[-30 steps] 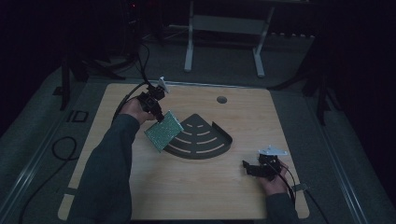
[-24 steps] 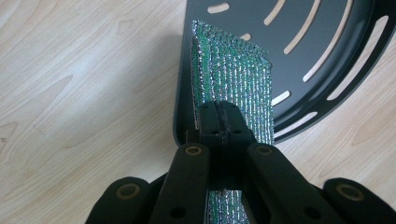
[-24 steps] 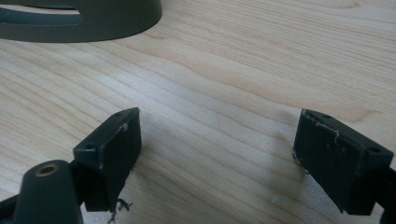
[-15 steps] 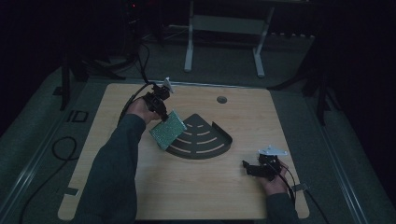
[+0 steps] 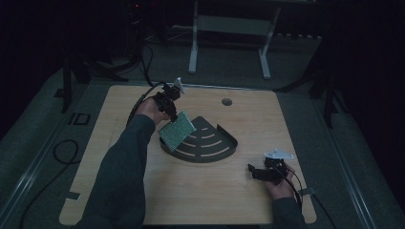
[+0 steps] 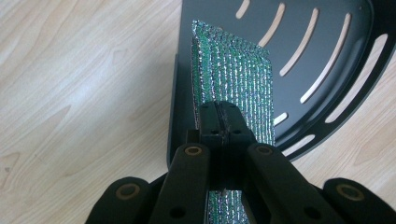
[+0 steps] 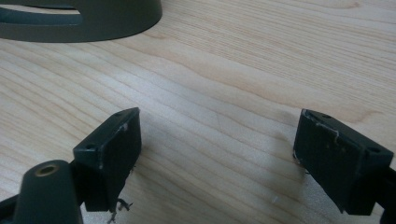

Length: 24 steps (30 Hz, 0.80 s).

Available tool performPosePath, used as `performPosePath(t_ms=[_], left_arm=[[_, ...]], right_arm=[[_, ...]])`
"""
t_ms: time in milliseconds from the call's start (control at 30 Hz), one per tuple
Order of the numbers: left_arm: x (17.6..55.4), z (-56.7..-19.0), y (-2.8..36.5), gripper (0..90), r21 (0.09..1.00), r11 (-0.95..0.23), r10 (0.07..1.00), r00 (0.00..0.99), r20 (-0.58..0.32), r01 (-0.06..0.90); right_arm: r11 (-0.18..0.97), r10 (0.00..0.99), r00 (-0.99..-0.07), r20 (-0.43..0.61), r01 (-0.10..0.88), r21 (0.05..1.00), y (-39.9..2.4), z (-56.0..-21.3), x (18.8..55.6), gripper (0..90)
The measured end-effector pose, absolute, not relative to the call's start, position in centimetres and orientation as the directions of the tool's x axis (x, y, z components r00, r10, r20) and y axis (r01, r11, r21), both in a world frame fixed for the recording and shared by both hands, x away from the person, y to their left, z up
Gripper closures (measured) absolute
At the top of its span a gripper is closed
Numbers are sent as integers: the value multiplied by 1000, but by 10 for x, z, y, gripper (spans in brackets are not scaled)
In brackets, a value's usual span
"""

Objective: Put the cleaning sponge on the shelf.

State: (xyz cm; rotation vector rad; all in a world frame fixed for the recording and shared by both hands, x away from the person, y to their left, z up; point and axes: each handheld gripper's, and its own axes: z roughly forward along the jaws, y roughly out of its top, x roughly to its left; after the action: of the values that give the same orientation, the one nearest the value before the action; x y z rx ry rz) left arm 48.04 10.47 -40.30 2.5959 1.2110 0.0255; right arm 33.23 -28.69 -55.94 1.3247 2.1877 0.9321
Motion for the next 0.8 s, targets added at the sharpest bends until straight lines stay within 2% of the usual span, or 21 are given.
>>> performPosePath(t_ms=[500,800], left_arm=[[483,-410,94,900,278,-629,744,666,-54,726],[487,-420,87,900,261,-640,743,669,-33,723]], right_arm=[[322,888,-460,-7,610,724,-287,-559,332,147],[322,888,-460,-7,610,724,-287,-559,332,147]])
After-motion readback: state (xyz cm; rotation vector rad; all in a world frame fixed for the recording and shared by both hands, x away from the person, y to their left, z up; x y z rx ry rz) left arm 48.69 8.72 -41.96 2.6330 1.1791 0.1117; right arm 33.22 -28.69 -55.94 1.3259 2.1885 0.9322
